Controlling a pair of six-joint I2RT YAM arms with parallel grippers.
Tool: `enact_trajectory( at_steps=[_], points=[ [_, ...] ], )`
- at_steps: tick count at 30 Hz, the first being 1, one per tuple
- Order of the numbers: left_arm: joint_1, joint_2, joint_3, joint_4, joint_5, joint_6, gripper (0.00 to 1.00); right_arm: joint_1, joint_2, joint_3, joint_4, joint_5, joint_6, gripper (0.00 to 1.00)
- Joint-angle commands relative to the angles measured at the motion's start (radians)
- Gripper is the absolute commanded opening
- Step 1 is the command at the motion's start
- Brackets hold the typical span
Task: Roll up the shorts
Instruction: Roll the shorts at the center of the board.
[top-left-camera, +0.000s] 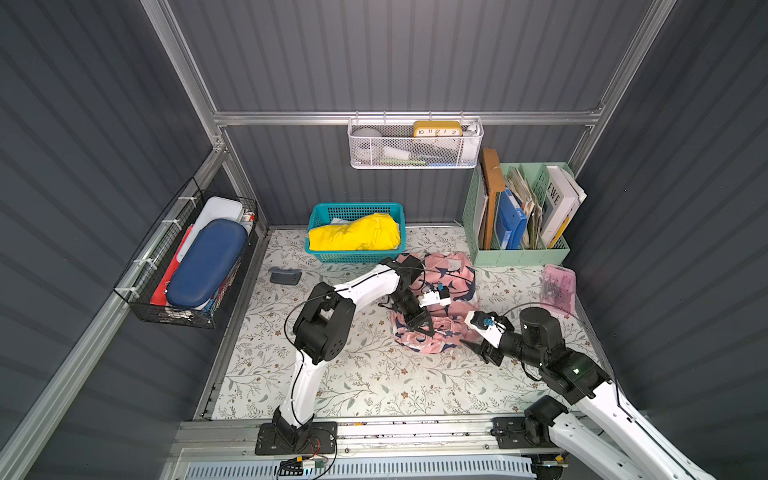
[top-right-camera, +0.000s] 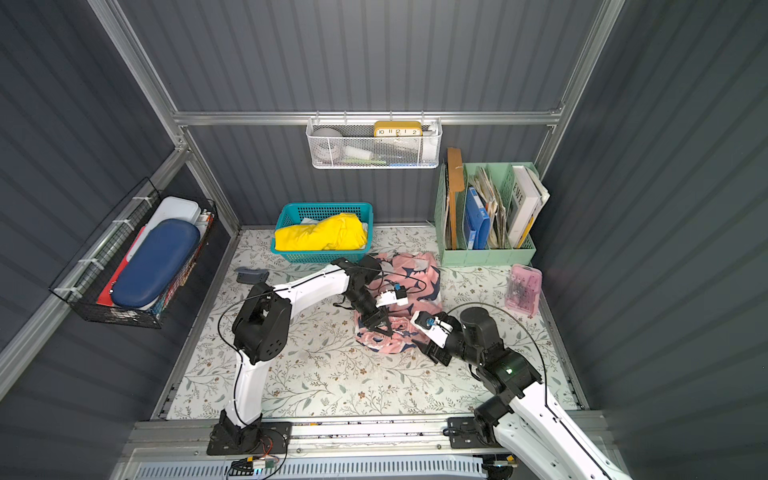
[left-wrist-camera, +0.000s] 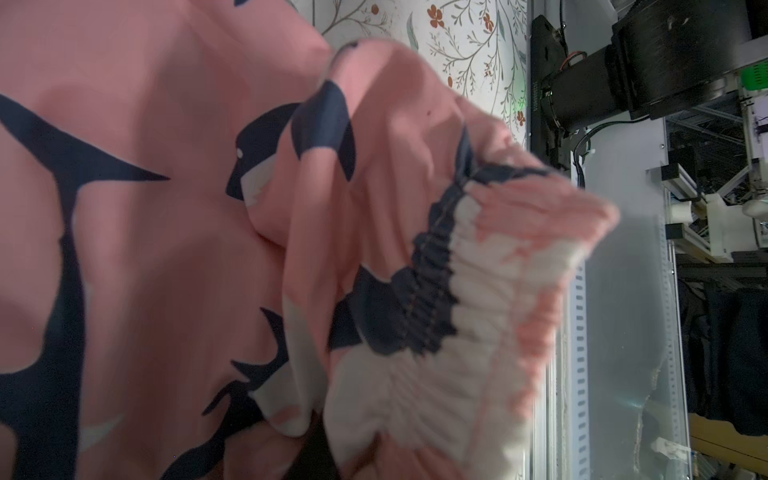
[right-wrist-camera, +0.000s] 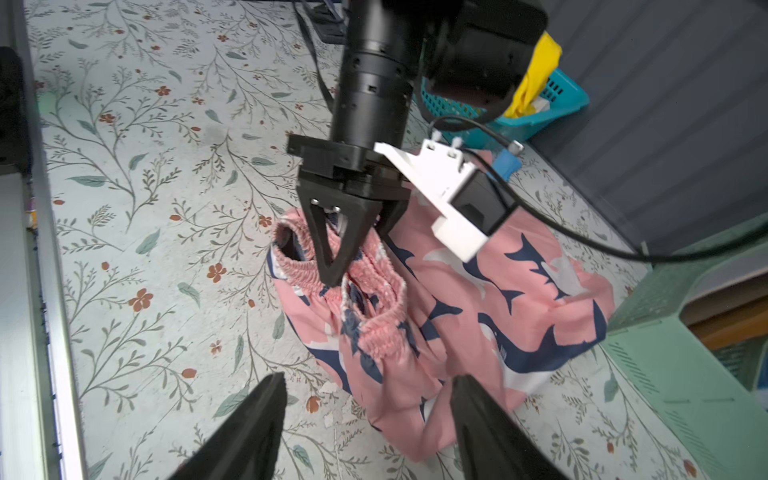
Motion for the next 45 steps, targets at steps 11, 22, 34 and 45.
enact_trajectory(
  at_steps=[11, 22, 34, 45],
  points=[
    [0.035, 0.196, 0.196, -0.15, 0.001, 0.044, 0.33, 0.09, 0.132, -0.088, 0.087, 0.132, -0.414, 0.77],
    [0.035, 0.289, 0.308, -0.176, -0.067, 0.039, 0.38, 0.121, 0.358, -0.065, 0.21, 0.206, -0.508, 0.78],
    [0.035, 0.292, 0.305, -0.174, -0.082, 0.04, 0.58, 0.108, 0.554, -0.04, 0.334, 0.282, -0.547, 0.78],
    [0.036, 0.283, 0.288, -0.168, -0.1, 0.044, 0.7, 0.064, 0.707, -0.028, 0.359, 0.236, -0.525, 0.71]
  ],
)
